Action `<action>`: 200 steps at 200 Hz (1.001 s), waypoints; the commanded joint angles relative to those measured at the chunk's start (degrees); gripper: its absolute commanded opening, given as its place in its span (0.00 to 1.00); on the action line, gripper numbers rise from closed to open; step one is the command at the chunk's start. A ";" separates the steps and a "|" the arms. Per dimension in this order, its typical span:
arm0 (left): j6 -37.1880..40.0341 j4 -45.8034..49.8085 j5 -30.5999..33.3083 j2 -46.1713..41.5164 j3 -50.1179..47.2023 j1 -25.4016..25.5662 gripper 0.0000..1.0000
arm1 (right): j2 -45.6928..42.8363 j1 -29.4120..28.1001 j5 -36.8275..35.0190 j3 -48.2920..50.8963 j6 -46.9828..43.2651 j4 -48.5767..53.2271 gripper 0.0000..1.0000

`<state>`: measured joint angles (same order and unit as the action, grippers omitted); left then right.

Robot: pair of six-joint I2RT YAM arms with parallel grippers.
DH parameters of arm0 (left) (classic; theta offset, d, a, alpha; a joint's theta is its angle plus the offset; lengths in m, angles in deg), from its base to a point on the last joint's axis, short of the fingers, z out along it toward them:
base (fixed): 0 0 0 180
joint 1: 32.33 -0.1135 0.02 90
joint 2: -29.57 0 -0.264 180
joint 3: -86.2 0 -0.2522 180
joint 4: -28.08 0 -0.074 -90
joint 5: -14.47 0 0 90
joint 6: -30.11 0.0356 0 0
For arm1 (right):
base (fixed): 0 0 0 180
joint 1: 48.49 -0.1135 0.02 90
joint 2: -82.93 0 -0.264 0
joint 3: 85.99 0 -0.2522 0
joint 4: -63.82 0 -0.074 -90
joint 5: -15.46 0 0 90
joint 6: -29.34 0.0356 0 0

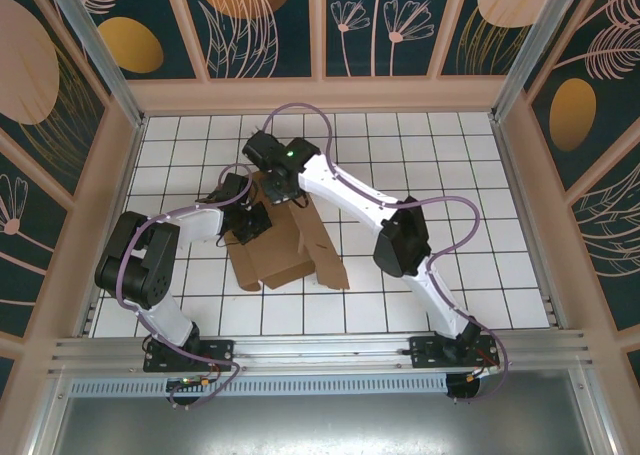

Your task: Fold the paper box

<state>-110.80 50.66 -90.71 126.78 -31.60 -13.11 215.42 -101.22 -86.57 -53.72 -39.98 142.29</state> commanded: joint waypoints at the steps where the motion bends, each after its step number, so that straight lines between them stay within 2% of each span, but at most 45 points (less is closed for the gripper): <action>1: 0.35 2.61 1.28 -0.05 1.46 -0.72 0.00 | -7.52 4.44 -6.34 4.70 -1.53 2.27 0.20; 13: 0.52 2.82 1.45 -0.06 1.64 -0.86 0.00 | -9.28 5.86 -10.09 7.38 -2.78 1.73 0.20; 38: 1.21 3.02 1.76 0.15 2.14 -0.87 0.00 | -9.62 6.47 -24.86 11.97 -7.74 1.51 0.19; 81: 1.69 2.69 1.51 0.65 2.56 -0.90 0.00 | -4.02 3.47 -52.86 20.57 -17.07 -4.43 0.14; 107: 1.96 2.22 0.87 0.53 2.63 -0.92 0.00 | -0.89 1.09 -64.43 24.00 -20.93 -9.56 0.13; 131: 1.78 1.65 0.37 0.41 2.58 -0.94 0.00 | -0.92 -0.21 -66.45 28.65 -28.63 -20.38 0.13; 149: 1.62 1.47 0.15 0.53 2.37 -0.96 0.00 | -2.47 -0.76 -66.11 34.81 -37.83 -32.52 0.14; 174: 1.07 0.72 -0.35 -0.63 1.37 -1.97 0.00 | -6.39 -0.91 -63.97 40.50 -44.54 -43.16 0.15; 189: 0.09 -0.93 -1.02 -2.50 0.41 -3.02 0.00 | -10.79 -0.70 -58.85 41.73 -43.90 -45.49 0.15; 200: -0.21 -1.35 -1.46 -3.37 0.42 -3.51 0.00 | -14.34 -0.43 -49.84 41.18 -41.46 -44.08 0.13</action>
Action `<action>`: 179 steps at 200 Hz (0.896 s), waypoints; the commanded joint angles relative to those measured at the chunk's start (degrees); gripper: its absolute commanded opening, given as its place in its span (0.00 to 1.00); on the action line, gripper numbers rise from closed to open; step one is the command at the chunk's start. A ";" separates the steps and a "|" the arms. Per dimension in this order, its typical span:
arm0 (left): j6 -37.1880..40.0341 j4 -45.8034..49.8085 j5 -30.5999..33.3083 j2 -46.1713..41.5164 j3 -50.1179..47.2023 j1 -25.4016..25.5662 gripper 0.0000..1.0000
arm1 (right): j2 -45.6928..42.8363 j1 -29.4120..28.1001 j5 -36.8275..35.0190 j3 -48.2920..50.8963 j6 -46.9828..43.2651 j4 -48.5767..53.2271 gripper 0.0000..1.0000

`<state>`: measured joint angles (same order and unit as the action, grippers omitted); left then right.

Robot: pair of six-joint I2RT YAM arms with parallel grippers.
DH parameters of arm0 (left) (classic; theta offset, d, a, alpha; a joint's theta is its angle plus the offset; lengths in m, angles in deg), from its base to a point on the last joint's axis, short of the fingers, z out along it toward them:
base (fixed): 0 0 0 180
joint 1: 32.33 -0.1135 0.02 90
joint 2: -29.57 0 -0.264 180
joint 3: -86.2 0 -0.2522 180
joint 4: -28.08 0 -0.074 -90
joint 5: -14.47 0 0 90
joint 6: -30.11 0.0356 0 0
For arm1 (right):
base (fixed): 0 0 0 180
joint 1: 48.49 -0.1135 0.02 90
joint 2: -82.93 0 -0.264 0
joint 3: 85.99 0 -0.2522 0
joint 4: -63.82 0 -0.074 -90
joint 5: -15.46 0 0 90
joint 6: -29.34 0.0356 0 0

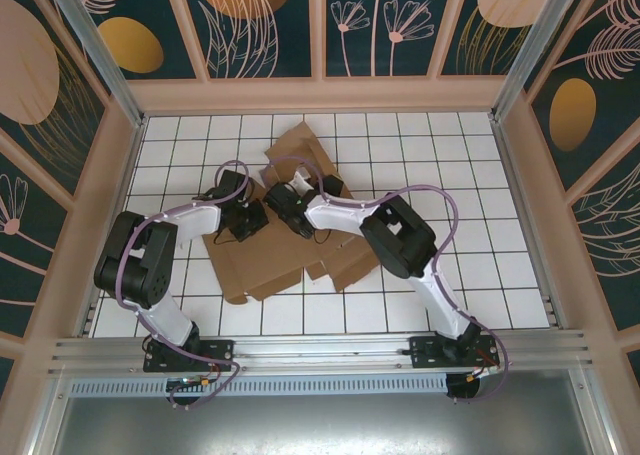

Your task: Fold the paper box

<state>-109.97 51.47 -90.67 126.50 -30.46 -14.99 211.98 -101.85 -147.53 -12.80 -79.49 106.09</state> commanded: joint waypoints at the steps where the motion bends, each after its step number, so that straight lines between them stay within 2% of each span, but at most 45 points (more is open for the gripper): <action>1: -1.06 -2.16 -1.53 -3.12 -0.67 -1.62 0.00 | -11.31 0.24 12.61 0.16 -1.71 -7.52 0.13; 11: -1.22 -2.20 -2.46 -3.23 -0.24 -1.67 0.00 | -14.00 1.09 24.99 -0.42 -1.01 -4.68 0.14; 19: -1.63 -2.52 -3.84 -3.06 -0.08 -1.66 0.00 | -15.49 1.52 29.45 1.23 -3.70 -6.62 0.14; 34: -1.99 -3.39 -6.08 -3.34 0.46 -1.64 0.00 | -15.09 2.61 29.91 3.05 -8.63 -9.69 0.14; 60: -0.96 -5.50 -7.00 -8.53 1.31 -1.65 0.00 | -14.42 6.03 29.02 3.37 -9.14 -11.80 0.11; 68: -0.90 -6.70 -7.02 -10.60 1.22 -1.67 0.05 | -15.72 6.93 29.92 4.77 -10.26 -15.25 0.11; 84: -1.07 -8.22 -7.44 -12.85 1.51 -1.68 0.12 | -17.97 8.62 36.99 6.13 -11.97 -17.91 0.14; 111: 0.43 -6.86 -7.97 -11.71 3.30 -1.62 0.13 | -18.94 12.33 53.30 5.76 -16.83 -14.36 0.20; 133: 1.28 -7.01 -8.24 -10.17 3.99 -1.65 0.13 | -18.96 13.17 55.78 7.40 -20.04 -16.88 0.17; 153: 1.04 -7.72 -9.11 -8.91 5.60 -1.69 0.13 | -18.17 13.59 55.30 8.54 -22.74 -19.51 0.17; 167: 1.35 -6.94 -9.25 -7.87 7.66 -1.70 0.15 | -17.40 14.79 58.70 7.96 -24.06 -19.02 0.22; 179: 2.01 -6.08 -8.58 -7.25 8.60 -1.71 0.18 | -16.00 15.93 58.61 6.67 -23.94 -19.84 0.40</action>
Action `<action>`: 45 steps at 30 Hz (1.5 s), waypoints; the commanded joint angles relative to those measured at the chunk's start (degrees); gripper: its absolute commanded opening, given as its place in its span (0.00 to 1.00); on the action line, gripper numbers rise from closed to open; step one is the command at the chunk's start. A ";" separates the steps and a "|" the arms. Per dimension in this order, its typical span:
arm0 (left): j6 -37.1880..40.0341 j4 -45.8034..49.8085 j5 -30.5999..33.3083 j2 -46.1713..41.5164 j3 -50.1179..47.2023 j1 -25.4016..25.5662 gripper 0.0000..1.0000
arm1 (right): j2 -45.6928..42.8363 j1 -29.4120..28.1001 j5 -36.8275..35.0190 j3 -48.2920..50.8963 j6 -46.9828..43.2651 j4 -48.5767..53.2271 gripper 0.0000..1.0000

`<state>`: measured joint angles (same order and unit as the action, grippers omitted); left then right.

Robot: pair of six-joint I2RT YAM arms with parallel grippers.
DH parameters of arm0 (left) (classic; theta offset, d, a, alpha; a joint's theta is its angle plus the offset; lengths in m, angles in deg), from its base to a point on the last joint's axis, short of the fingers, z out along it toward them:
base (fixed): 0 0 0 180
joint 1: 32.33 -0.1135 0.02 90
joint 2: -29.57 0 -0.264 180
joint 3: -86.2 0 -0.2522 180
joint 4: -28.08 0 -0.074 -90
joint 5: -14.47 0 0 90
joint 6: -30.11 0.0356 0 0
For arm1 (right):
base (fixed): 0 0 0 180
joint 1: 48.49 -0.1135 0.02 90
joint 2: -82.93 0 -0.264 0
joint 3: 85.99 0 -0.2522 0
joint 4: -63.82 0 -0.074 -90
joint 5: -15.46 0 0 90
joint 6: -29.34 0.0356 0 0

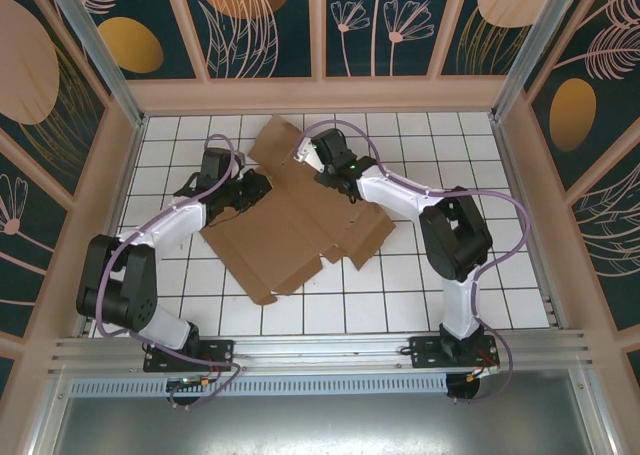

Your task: Fold the paper box

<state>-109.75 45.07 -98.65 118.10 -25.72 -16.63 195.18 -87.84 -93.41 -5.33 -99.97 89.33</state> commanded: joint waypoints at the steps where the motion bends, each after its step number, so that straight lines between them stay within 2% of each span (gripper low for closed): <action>1: 1.92 0.53 -0.43 1.18 3.94 -0.11 0.18 | 1.07 2.13 3.98 -1.17 -3.18 -3.23 0.44; 2: 3.05 1.73 0.91 1.67 4.61 -0.04 0.19 | 2.10 2.86 2.74 -2.89 -1.85 -3.55 0.54; 3: 3.78 2.35 1.94 2.01 4.90 -0.11 0.19 | 2.72 3.40 1.58 -4.43 -0.15 -3.57 0.58; 7: 4.15 4.04 3.44 6.59 5.68 -0.06 0.18 | -0.50 4.22 2.58 -4.64 7.54 -7.89 0.71; 9: 3.72 4.30 3.13 9.24 6.20 -0.12 0.16 | -1.91 4.09 2.08 -4.45 12.09 -7.37 0.72; 11: 3.99 5.60 4.24 12.22 7.20 -0.07 0.11 | -2.67 3.84 2.26 -5.66 21.63 -2.75 0.63; 13: 4.63 6.88 5.48 13.75 8.00 -0.06 0.09 | -3.50 3.52 5.87 -5.01 33.34 3.17 0.44; 14: 4.81 7.74 6.25 14.46 8.47 -0.11 0.08 | -4.13 3.22 8.15 -3.31 37.71 5.40 0.30; 17: 5.37 9.03 7.63 16.01 9.35 -0.10 0.04 | -6.01 2.32 16.37 3.97 47.74 7.73 0.04; 18: 5.53 9.25 7.94 16.55 9.52 0.01 0.02 | -5.73 2.27 17.69 5.48 51.96 9.51 0.00; 20: 6.12 10.87 9.13 18.18 10.51 0.25 0.00 | -3.44 2.36 20.68 5.71 56.87 14.40 0.00; 24: 6.33 12.22 10.47 19.61 10.49 1.40 0.00 | -0.77 2.19 17.75 7.60 58.61 16.44 0.00; 31: 5.85 13.91 10.47 20.41 10.38 4.35 0.00 | 7.73 6.62 13.38 3.73 56.20 19.82 0.00; 39: 3.82 12.54 7.31 21.91 10.09 6.04 0.00 | 21.24 13.36 15.47 -15.40 52.82 25.30 0.00; 45: 3.84 12.37 2.85 23.15 13.16 10.72 0.00 | 29.15 13.79 21.57 -30.74 48.63 30.31 0.03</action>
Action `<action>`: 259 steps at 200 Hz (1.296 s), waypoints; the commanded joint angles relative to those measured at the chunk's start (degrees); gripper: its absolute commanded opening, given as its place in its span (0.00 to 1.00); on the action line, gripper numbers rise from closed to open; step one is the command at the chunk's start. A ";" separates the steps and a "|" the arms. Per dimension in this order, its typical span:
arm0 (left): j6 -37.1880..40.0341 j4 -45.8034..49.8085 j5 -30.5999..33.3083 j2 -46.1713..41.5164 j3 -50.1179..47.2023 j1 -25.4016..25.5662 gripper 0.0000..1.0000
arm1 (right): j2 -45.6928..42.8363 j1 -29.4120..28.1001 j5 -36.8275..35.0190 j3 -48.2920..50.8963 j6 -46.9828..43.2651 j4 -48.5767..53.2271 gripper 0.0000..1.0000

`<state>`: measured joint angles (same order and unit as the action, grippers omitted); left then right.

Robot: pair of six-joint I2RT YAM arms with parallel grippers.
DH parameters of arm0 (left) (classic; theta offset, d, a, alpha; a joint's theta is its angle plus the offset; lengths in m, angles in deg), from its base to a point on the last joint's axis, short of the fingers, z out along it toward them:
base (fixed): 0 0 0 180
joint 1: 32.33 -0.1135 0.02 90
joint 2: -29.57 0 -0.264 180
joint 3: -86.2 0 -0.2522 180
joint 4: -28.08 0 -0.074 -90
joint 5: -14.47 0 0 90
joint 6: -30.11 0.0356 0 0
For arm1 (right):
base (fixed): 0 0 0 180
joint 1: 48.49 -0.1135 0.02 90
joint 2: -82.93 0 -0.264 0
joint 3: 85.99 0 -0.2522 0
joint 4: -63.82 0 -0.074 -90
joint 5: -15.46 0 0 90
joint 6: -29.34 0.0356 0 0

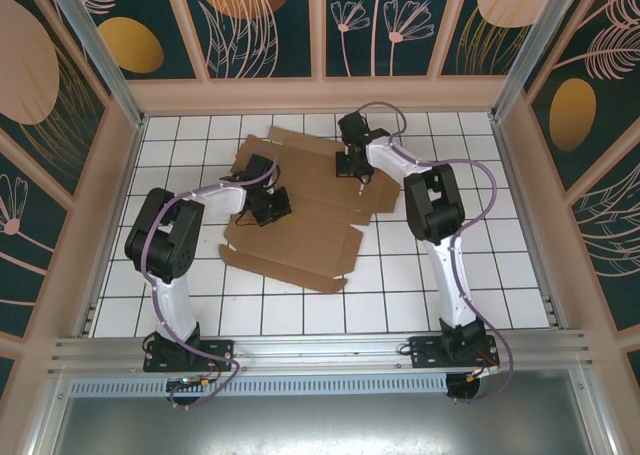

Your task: Fold the paper box

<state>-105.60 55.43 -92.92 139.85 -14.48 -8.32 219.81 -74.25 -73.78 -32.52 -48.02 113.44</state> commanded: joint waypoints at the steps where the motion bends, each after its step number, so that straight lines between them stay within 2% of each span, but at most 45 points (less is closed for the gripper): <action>1: 0.20 2.48 -3.45 1.51 2.24 3.32 0.00 | 5.14 -0.48 1.81 -4.88 -4.66 7.00 0.03; 18: 0.72 1.52 -5.08 1.13 0.17 4.64 0.00 | 5.51 -2.48 1.11 -4.93 -8.00 8.01 0.03; 36: 2.54 2.60 -5.10 1.21 -0.08 4.90 0.00 | 4.70 -2.55 2.41 -2.59 -7.75 7.39 0.02; 64: 2.43 0.48 -6.34 -0.33 1.66 5.06 0.00 | 1.48 -2.80 7.94 2.99 -9.71 3.02 0.02; 93: 3.90 2.85 -8.87 3.71 4.83 6.16 0.00 | 1.56 -2.98 7.09 2.02 -10.01 4.22 0.03; 109: 5.81 3.22 -7.23 4.17 4.01 6.52 0.00 | 0.63 -3.07 6.98 3.25 -10.01 3.75 0.03; 129: 8.59 6.76 -1.06 5.60 4.62 7.45 0.00 | -0.85 -3.16 6.13 5.05 -9.93 2.98 0.03; 160: 10.09 8.84 0.41 8.02 6.24 10.65 0.00 | -1.48 -3.16 6.05 5.08 -9.96 2.92 0.03; 195: 10.61 8.71 -1.00 8.72 8.97 13.54 0.00 | -2.49 -2.69 6.27 7.13 -9.81 1.23 0.03; 233: 10.62 9.82 0.89 7.88 11.61 13.61 0.00 | -4.40 -2.24 5.93 9.95 -9.20 -0.09 0.02; 259: 10.72 9.07 1.07 2.35 14.90 11.99 0.00 | -11.80 -0.72 9.37 13.05 -6.79 -4.74 0.05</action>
<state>-95.90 63.43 -94.08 146.47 -3.18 5.38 214.74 -75.97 -68.21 -23.05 -57.13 107.36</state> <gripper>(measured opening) 0.051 0.050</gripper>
